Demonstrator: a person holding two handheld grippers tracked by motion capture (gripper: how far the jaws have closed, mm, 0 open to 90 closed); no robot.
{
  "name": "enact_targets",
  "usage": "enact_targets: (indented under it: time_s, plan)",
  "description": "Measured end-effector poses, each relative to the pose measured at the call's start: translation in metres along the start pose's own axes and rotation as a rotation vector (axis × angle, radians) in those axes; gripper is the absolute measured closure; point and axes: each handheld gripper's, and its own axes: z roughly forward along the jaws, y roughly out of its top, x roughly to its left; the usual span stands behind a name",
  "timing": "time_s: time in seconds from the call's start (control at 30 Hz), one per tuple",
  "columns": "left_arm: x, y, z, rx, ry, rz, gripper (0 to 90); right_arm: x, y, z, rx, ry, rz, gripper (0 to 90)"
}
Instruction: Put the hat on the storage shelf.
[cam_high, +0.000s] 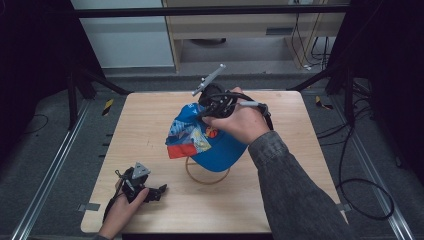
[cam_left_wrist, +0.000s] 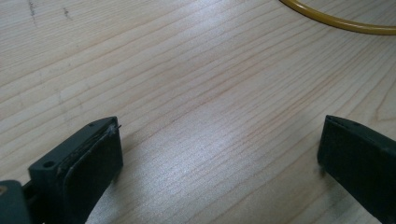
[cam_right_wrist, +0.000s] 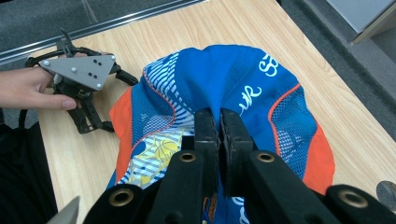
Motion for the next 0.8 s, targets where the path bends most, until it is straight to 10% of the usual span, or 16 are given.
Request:
enact_targets:
  time_s: [0.8]
  plan:
    - [0.0000, 0.0000, 0.0000, 0.000, 0.000, 0.000, 0.0, 0.0010, -0.0047, -0.0068, -0.023, -0.005, 0.013, 69.8]
